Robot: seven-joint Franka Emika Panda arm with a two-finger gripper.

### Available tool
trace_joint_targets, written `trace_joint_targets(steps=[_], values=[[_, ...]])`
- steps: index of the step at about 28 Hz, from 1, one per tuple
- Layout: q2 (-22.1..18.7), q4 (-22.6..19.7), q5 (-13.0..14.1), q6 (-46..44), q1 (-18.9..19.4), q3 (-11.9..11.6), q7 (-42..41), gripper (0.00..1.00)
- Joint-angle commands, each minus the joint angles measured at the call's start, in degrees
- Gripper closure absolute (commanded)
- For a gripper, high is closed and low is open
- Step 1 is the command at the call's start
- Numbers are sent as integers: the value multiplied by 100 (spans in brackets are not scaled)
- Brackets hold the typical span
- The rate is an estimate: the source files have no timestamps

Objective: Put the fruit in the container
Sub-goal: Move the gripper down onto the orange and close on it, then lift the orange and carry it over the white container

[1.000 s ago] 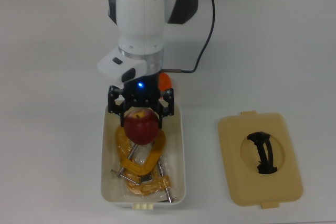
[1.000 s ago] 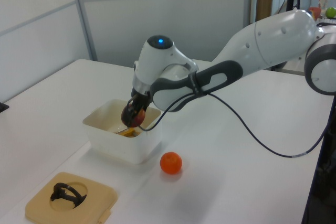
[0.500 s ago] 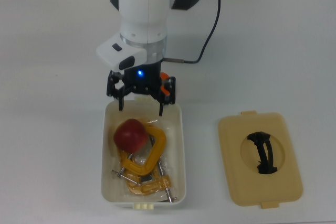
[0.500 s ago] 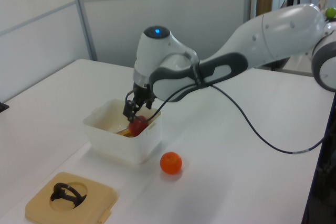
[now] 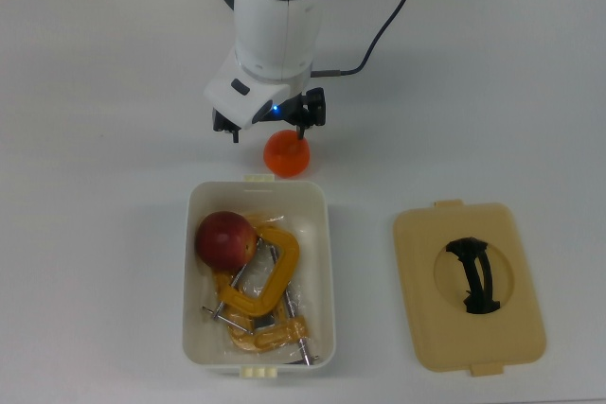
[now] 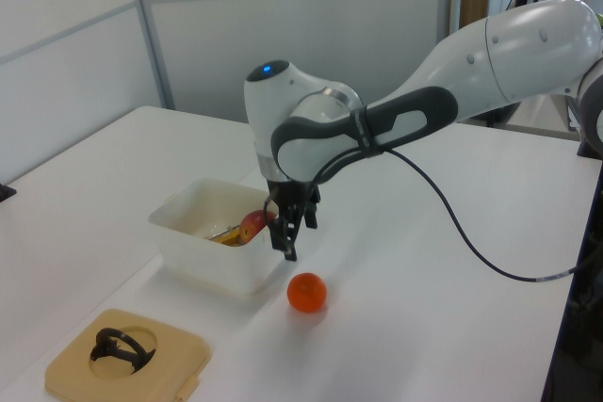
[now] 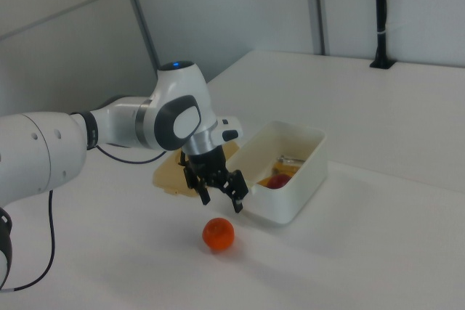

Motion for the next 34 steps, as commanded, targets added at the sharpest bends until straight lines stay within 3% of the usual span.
trace_joint_targets(steps=[1,4,8,12,15,19,21,23,28,34], values=[[-4,-364,7,0,27,99,-213,0],[154,-382,-194,9,36,204,-204,0],[277,-417,-256,167,36,407,-152,0],[426,-505,-405,413,97,424,-125,0],[602,-505,-687,545,97,424,-12,0],[611,-505,-766,624,80,424,165,1],[603,-496,-758,624,71,424,156,21],[585,-496,-758,616,62,424,156,53],[393,-452,-731,554,62,424,156,63],[-83,-303,-661,334,62,433,121,63]])
